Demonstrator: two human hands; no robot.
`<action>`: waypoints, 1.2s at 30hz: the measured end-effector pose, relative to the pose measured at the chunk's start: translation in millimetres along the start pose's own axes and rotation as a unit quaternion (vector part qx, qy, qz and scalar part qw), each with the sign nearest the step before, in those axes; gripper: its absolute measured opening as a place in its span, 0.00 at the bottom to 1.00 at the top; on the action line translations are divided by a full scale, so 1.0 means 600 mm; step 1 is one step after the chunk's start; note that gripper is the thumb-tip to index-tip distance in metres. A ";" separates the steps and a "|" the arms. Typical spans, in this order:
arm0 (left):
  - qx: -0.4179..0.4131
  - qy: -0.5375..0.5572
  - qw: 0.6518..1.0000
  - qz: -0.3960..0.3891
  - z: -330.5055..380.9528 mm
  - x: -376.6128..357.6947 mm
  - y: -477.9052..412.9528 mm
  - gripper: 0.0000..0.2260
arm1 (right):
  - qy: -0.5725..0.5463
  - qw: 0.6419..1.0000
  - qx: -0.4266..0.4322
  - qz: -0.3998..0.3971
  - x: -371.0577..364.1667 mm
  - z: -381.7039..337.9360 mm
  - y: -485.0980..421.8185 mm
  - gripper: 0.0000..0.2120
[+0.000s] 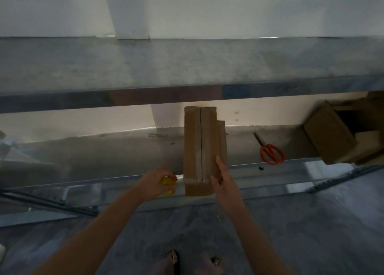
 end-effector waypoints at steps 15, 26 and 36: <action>0.009 0.038 0.999 0.023 -0.002 -0.008 0.029 0.12 | 0.080 0.992 -0.027 0.096 0.079 0.066 0.009 0.23; 0.058 -0.033 0.996 0.060 0.037 -0.040 0.051 0.29 | 0.313 0.938 -0.057 0.134 0.298 0.186 -0.166 0.25; 0.098 -0.062 0.989 0.094 0.071 -0.060 0.058 0.28 | 0.490 0.856 -0.111 0.122 0.313 0.207 -0.270 0.15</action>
Point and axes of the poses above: each hand's wrist, its own y-axis away from the middle knuckle, its own x-axis out of the back of the hand, z = x × y, the point moved 4 cm from there along -y, towards the middle knuckle, and after that the axes turned 10 degrees about -x, right-handed, at the moved point
